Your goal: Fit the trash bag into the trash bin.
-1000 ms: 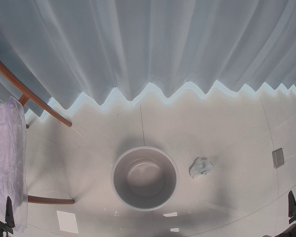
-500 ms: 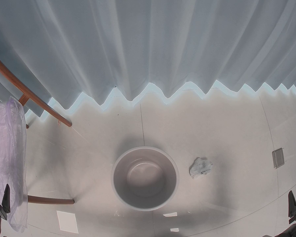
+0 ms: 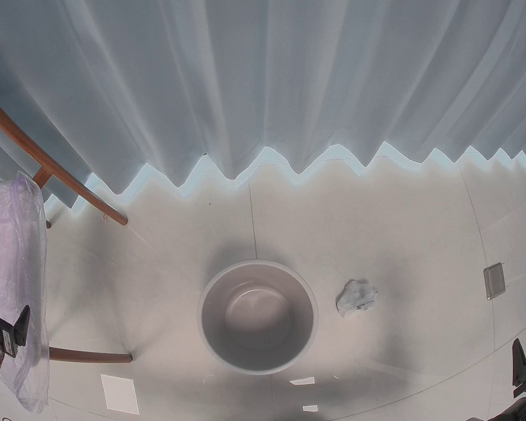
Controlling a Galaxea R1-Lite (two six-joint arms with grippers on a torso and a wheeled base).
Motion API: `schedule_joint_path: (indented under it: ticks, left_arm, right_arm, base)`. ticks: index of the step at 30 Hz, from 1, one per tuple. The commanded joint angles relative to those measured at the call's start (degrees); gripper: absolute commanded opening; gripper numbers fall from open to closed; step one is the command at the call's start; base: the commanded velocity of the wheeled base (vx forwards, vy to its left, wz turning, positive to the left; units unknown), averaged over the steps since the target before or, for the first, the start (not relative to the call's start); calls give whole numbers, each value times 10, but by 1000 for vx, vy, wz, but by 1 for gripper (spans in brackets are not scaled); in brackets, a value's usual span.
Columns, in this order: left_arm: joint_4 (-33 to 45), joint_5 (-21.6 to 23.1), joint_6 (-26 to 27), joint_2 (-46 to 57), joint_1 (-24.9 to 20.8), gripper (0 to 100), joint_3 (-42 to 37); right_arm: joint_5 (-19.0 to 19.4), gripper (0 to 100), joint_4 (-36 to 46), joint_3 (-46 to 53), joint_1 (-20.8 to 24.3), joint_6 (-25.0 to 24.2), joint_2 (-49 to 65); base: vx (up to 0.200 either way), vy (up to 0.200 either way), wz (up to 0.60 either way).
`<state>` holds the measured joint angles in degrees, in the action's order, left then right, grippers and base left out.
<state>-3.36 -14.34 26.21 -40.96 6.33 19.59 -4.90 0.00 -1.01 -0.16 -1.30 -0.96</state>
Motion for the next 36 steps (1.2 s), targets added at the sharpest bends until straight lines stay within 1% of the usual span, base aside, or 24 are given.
schedule_joint_path:
  ticks: [1, 2, 5, 10, 14, 18, 24, 25, 27, 36]
  left_arm:
    - [-33, -2, 1, -86, 0, 100, 0]
    - [-50, -2, 1, -114, 0, 100, -2]
    - [-77, -2, 3, -156, -3, 100, -2]
    - [-122, -4, 3, -201, -8, 100, -1]
    - [-181, -27, -1, -257, -8, 100, -3]
    - [-215, -31, 4, -286, -7, 100, -3]
    - [-219, -46, 9, -307, -7, 100, -2]
    - [-219, -62, 9, -313, -6, 100, 1]
    - [-221, -72, 9, -315, -7, 100, 3]
    - [-235, -74, 24, -313, -9, 100, 4]
  right_arm:
    - [1, 100, 0, 10, 0, 0, 10]
    - [1, 100, 0, 10, 0, 0, 9]
    - [0, 100, 0, 10, 1, 0, 10]
    - [1, 100, 0, 10, 1, 0, 9]
    - [1, 100, 0, 10, 1, 0, 10]
    - [0, 100, 0, 10, 0, 0, 10]
    - [0, 100, 0, 10, 0, 0, 10]
    - [1, 100, 0, 10, 0, 0, 10]
    - [0, 100, 0, 10, 0, 0, 10]
    - [0, 100, 0, 10, 0, 0, 10]
  base:
    - [0, 0, 0]
    - [0, 0, 0]
    - [0, 0, 0]
    - [0, 0, 0]
    - [0, 0, 0]
    - [0, 0, 0]
    - [0, 0, 0]
    - [0, 0, 0]
    - [0, 0, 0]
    - [0, 0, 0]
